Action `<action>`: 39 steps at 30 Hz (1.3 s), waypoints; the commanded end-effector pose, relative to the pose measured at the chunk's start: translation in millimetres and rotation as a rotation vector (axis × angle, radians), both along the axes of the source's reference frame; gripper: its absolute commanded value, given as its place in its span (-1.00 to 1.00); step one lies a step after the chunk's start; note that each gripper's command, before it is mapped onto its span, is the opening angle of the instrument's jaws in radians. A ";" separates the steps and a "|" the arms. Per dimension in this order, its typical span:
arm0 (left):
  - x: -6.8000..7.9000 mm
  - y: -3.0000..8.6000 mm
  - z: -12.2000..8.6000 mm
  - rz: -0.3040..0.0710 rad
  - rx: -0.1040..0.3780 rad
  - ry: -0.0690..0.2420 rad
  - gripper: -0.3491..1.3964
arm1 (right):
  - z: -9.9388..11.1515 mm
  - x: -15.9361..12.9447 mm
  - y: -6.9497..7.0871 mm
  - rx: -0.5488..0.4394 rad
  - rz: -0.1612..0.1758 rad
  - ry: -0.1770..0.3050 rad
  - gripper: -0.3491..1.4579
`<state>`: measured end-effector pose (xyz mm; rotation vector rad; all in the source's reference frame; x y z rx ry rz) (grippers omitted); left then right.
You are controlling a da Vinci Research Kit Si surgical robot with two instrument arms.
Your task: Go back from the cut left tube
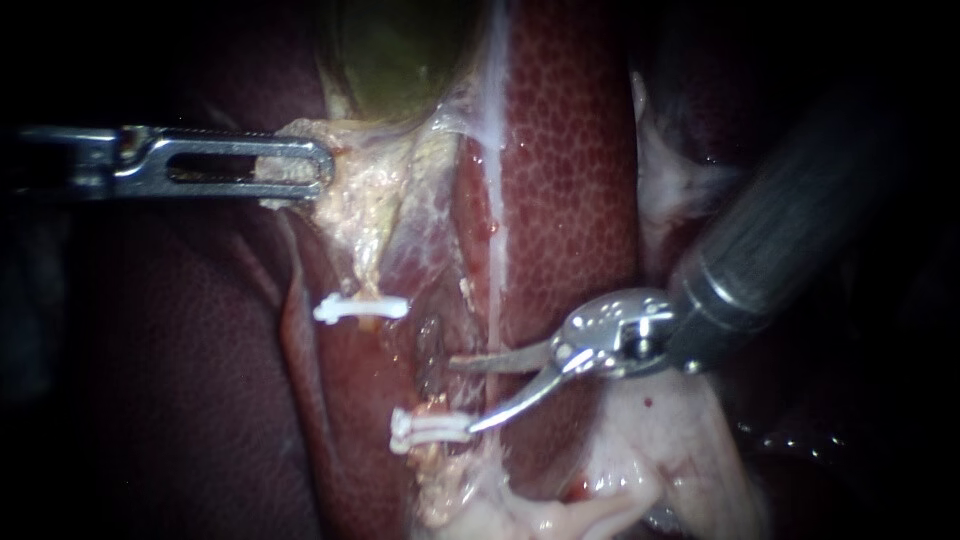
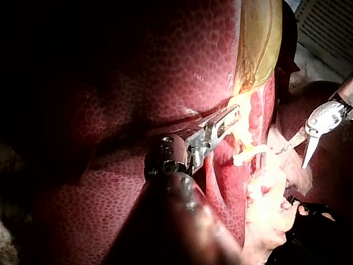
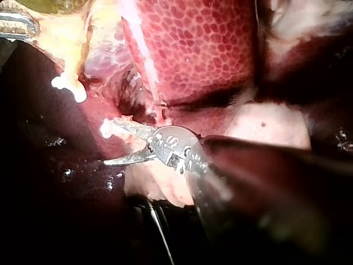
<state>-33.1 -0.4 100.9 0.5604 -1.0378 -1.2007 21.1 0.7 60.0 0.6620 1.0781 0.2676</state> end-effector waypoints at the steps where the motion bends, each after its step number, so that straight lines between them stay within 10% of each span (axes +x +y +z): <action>1: 0.0 0.0 0.0 0.000 0.000 0.000 -1.00 | -0.4 -0.5 0.4 -0.014 0.008 -0.004 0.97; 14: 0.0 0.0 0.2 0.000 0.000 0.000 -1.00 | -6.3 -4.0 4.3 -0.130 0.061 -0.018 0.97; 28: -1.2 0.1 1.8 -0.008 -0.002 0.004 -1.00 | -8.3 -5.0 4.3 -0.158 0.059 0.012 0.97; 39: -5.0 -0.7 4.5 0.010 0.005 0.014 -1.00 | -8.5 -5.0 4.2 -0.157 0.071 0.021 0.97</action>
